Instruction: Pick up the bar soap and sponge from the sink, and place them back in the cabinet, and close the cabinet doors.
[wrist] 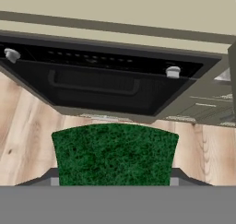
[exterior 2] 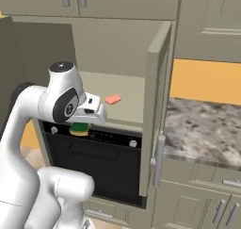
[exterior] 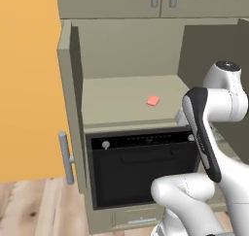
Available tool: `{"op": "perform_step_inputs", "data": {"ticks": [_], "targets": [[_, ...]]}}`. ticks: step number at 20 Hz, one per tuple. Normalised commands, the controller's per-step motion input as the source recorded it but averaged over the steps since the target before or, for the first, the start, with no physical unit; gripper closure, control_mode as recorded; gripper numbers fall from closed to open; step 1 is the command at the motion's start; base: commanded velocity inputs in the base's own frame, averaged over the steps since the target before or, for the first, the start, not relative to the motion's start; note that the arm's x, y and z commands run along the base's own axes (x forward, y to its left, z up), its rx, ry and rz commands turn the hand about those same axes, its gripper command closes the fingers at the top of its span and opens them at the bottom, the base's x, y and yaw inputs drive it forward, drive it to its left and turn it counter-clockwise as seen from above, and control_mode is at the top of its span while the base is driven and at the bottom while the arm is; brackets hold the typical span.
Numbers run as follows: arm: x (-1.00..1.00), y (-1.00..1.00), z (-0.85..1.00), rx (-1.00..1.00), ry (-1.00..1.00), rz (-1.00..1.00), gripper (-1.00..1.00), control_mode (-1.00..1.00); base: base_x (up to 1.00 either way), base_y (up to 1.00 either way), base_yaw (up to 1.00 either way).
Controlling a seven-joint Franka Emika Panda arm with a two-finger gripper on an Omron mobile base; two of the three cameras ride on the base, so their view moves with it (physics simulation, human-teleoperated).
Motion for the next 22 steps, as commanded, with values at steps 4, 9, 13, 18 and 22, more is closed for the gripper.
{"op": "perform_step_inputs", "data": {"ticks": [4,9,13,18,22], "targets": [[0.00,0.00,0.00,0.00,0.00,0.00,1.00,1.00,0.00,0.04,0.06],[0.00,0.00,0.00,0.00,0.00,0.00,1.00,1.00,0.00,0.09,0.09],[0.00,0.00,0.00,0.00,0.00,0.00,1.00,1.00,0.01,0.04,0.10],[0.00,0.00,0.00,0.00,0.00,0.00,1.00,1.00,0.04,0.01,0.08],[0.00,0.00,0.00,0.00,0.00,0.00,1.00,1.00,0.13,0.01,0.05]]}}
